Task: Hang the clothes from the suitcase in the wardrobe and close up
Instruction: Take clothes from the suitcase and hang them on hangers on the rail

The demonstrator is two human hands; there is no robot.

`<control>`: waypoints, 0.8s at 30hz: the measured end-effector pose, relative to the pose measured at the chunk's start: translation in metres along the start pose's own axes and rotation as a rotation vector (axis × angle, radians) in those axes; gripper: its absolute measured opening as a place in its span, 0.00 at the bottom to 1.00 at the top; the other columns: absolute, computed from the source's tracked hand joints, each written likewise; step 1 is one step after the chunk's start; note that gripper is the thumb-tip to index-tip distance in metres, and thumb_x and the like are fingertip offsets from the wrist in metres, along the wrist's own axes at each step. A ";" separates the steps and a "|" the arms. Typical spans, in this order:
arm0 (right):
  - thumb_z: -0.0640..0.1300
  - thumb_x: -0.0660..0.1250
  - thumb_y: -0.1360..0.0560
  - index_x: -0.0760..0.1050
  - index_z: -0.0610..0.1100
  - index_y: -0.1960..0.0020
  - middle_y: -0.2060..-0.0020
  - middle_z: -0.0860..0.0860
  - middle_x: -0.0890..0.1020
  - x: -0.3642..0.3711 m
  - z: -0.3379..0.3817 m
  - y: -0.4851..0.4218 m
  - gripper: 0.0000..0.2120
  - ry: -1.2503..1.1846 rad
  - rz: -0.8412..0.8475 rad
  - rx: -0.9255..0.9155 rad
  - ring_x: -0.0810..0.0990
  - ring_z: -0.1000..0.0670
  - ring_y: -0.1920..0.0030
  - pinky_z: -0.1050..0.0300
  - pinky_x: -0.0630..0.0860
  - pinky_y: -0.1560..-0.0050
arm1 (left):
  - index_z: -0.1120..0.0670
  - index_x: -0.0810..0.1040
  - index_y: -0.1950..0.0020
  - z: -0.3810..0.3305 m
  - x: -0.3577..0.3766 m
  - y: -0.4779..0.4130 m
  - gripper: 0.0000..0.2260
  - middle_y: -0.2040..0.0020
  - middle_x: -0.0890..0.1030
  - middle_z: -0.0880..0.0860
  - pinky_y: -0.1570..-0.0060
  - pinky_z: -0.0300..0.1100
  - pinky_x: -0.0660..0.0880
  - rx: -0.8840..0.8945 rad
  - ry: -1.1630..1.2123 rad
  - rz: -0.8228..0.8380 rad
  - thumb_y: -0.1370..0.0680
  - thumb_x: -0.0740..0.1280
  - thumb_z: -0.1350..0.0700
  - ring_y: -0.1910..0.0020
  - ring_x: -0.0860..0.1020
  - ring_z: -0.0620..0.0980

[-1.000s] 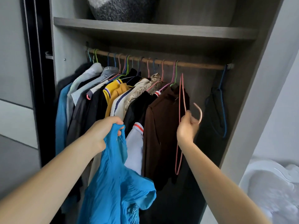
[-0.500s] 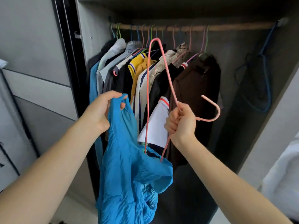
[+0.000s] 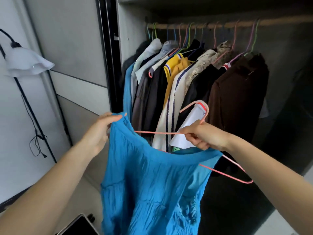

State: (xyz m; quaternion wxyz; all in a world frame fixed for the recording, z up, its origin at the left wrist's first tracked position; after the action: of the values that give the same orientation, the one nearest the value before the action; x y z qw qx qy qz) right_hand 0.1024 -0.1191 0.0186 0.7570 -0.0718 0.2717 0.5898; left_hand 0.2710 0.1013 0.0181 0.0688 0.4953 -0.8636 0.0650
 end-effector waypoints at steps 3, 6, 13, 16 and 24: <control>0.50 0.61 0.22 0.59 0.46 0.72 0.75 0.49 0.55 -0.012 0.018 0.000 0.23 0.063 0.016 -0.008 0.49 0.51 0.73 0.57 0.45 0.71 | 0.54 0.73 0.63 -0.013 -0.008 0.005 0.07 0.65 0.82 0.47 0.60 0.37 0.69 0.102 -0.106 0.011 0.30 0.71 0.59 0.64 0.79 0.43; 0.50 0.62 0.22 0.60 0.46 0.73 0.76 0.49 0.56 -0.026 0.032 0.000 0.24 0.035 -0.057 -0.063 0.49 0.52 0.74 0.60 0.46 0.72 | 0.54 0.71 0.65 -0.018 -0.026 0.006 0.10 0.66 0.81 0.49 0.66 0.33 0.69 0.134 -0.095 -0.044 0.29 0.71 0.60 0.66 0.78 0.42; 0.49 0.62 0.21 0.61 0.43 0.74 0.76 0.50 0.55 -0.017 0.038 -0.004 0.25 0.039 0.028 -0.114 0.48 0.53 0.74 0.63 0.46 0.73 | 0.52 0.76 0.69 -0.018 -0.037 0.012 0.09 0.63 0.81 0.50 0.57 0.39 0.69 0.178 0.036 0.007 0.31 0.74 0.56 0.62 0.80 0.44; 0.46 0.65 0.22 0.69 0.40 0.71 0.76 0.49 0.56 -0.008 0.053 -0.003 0.21 0.102 0.044 -0.151 0.51 0.52 0.75 0.63 0.49 0.74 | 0.52 0.80 0.67 -0.027 -0.027 0.019 0.11 0.59 0.82 0.53 0.53 0.37 0.72 0.224 -0.109 0.143 0.41 0.77 0.49 0.57 0.80 0.47; 0.49 0.67 0.21 0.73 0.42 0.68 0.76 0.48 0.62 0.008 0.082 -0.023 0.19 0.079 -0.002 -0.281 0.59 0.51 0.76 0.60 0.56 0.74 | 0.56 0.80 0.63 -0.045 -0.022 0.026 0.09 0.69 0.81 0.52 0.61 0.38 0.71 0.420 -0.771 0.042 0.25 0.71 0.54 0.69 0.77 0.43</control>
State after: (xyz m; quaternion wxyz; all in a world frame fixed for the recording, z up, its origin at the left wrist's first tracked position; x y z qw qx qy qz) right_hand 0.1517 -0.0832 0.0788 0.7289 -0.2006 0.2162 0.6179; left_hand 0.2616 0.1413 0.0573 -0.3620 0.4690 -0.8040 0.0511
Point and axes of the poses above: each hand's wrist, its own y-axis away from the middle knuckle, its own x-axis out of the palm, z = x × y, the point moved 7 cm from there along -y, towards the middle knuckle
